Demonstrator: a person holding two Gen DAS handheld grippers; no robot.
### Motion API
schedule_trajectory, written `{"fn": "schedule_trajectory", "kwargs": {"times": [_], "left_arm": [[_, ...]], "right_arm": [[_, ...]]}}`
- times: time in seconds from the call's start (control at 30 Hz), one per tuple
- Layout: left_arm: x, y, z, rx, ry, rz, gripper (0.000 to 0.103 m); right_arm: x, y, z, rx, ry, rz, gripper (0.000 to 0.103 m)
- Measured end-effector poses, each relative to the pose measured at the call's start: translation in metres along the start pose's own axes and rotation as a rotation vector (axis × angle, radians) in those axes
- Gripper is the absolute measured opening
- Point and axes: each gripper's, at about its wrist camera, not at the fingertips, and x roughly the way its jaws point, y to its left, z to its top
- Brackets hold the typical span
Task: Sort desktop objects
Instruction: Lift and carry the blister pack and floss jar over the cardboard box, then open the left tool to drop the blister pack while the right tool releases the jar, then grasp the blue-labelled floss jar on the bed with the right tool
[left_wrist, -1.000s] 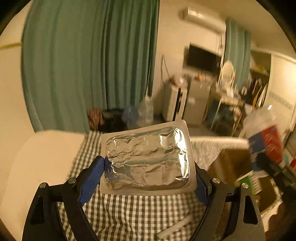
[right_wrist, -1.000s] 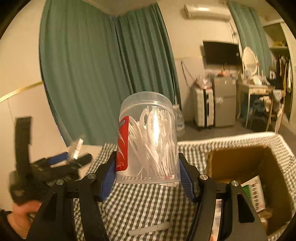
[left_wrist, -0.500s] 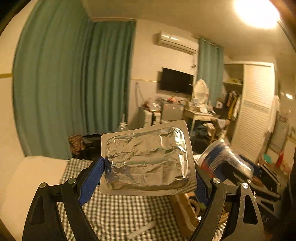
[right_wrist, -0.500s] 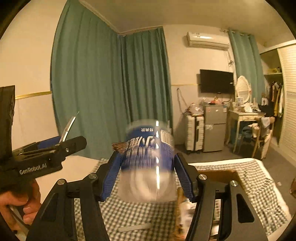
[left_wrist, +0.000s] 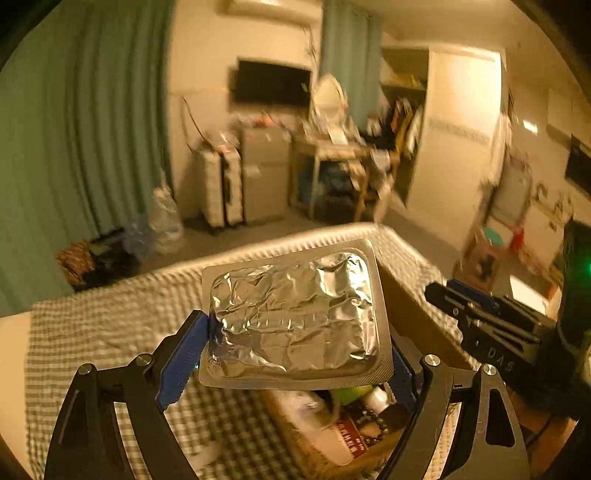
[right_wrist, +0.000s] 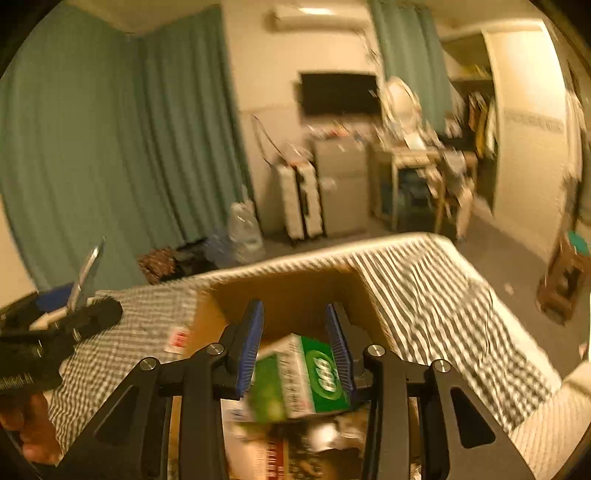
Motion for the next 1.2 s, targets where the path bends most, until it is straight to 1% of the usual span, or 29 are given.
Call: {"fn": "schedule_trajectory", "kwargs": {"times": [0.07,0.13,0.2,0.23,0.27,0.37,0.43,0.5,0.53,0.63,0.67,0.77,0.83,0.87,0.9,0.93,0.97,1.0,1.03,1.07,1.1,1.13,1.17,1.2], "left_arm": [[0.032,-0.01,-0.004,0.005,0.072,-0.013,0.089],[0.061,-0.016,-0.009,0.011,0.156,-0.012,0.09],[0.079,-0.017,-0.015,0.026,0.212,0.021,0.092],[0.086,-0.019,-0.017,0.033,0.228,0.045,0.097],[0.09,-0.02,-0.019,0.034,0.233,0.058,0.098],[0.087,-0.017,-0.017,0.011,0.218,0.057,0.099],[0.071,-0.015,-0.013,0.005,0.183,0.079,0.1],[0.049,-0.007,-0.01,0.004,0.147,0.092,0.101],[0.035,-0.001,-0.007,0.002,0.125,0.097,0.101],[-0.008,0.022,-0.003,-0.004,0.059,0.14,0.103],[-0.025,0.033,-0.006,-0.007,0.04,0.161,0.103],[-0.064,0.069,-0.019,-0.029,0.019,0.23,0.103],[-0.088,0.098,-0.035,-0.043,0.034,0.282,0.103],[-0.096,0.112,-0.044,-0.047,0.051,0.308,0.103],[-0.104,0.13,-0.057,-0.051,0.087,0.339,0.103],[-0.106,0.142,-0.067,-0.054,0.129,0.352,0.103],[-0.108,0.154,-0.079,-0.061,0.17,0.367,0.103],[-0.109,0.171,-0.095,-0.078,0.227,0.392,0.103],[-0.109,0.182,-0.108,-0.094,0.272,0.4,0.103],[-0.106,0.192,-0.122,-0.116,0.318,0.398,0.103],[-0.102,0.208,-0.139,-0.165,0.378,0.377,0.103],[-0.098,0.216,-0.152,-0.205,0.414,0.353,0.103],[-0.092,0.224,-0.165,-0.256,0.452,0.315,0.103],[-0.082,0.234,-0.181,-0.319,0.513,0.255,0.103]], "right_arm": [[0.018,-0.017,-0.003,0.039,0.043,0.006,0.035],[0.028,-0.028,-0.007,0.051,0.063,0.006,0.036],[0.043,-0.031,-0.011,0.057,0.085,0.003,0.046],[0.049,-0.034,-0.011,0.063,0.095,0.005,0.058],[0.055,-0.037,-0.012,0.073,0.11,0.008,0.065],[0.06,-0.038,-0.018,0.072,0.138,0.018,0.067],[0.058,-0.033,-0.02,0.059,0.139,0.025,0.067],[0.047,-0.024,-0.019,0.043,0.105,0.059,0.07],[0.042,-0.021,-0.016,0.035,0.088,0.076,0.073],[0.016,-0.001,-0.008,-0.018,0.024,0.153,0.081],[0.004,0.011,-0.005,-0.052,0.003,0.193,0.083],[-0.022,0.046,-0.004,-0.126,-0.027,0.266,0.087],[-0.029,0.068,-0.009,-0.157,-0.019,0.301,0.088],[-0.034,0.085,-0.013,-0.176,-0.005,0.327,0.088],[-0.035,0.097,-0.016,-0.191,0.009,0.349,0.088],[-0.036,0.108,-0.021,-0.209,0.024,0.373,0.088],[-0.037,0.128,-0.028,-0.247,0.055,0.409,0.088],[-0.036,0.143,-0.035,-0.28,0.081,0.428,0.088],[-0.034,0.158,-0.042,-0.318,0.113,0.447,0.088],[-0.029,0.178,-0.054,-0.377,0.166,0.477,0.088],[-0.025,0.191,-0.064,-0.413,0.202,0.492,0.088],[-0.02,0.201,-0.074,-0.447,0.24,0.499,0.088],[-0.01,0.216,-0.091,-0.5,0.306,0.495,0.088],[-0.004,0.225,-0.101,-0.535,0.347,0.483,0.088]]}}
